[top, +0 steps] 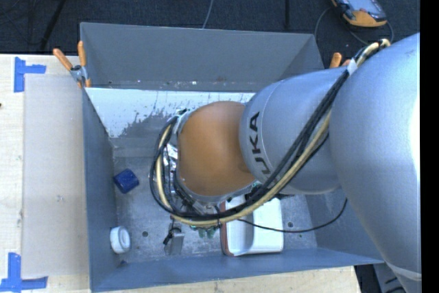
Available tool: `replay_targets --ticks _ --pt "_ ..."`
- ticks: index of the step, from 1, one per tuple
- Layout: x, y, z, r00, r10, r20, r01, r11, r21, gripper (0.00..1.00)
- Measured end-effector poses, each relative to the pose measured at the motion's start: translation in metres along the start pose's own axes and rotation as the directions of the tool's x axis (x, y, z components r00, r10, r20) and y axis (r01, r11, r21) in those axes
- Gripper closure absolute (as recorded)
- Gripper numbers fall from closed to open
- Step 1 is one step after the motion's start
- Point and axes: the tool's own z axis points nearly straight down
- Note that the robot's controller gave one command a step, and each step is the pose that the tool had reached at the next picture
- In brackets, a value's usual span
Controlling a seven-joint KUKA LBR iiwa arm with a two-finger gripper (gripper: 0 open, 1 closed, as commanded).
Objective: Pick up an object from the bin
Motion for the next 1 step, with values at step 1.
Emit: replay_targets --ticks 1 --pt "-0.0024 -0.0014 -0.0036 1.000 0.006 0.007 -0.006 1.000 -0.001 1.00"
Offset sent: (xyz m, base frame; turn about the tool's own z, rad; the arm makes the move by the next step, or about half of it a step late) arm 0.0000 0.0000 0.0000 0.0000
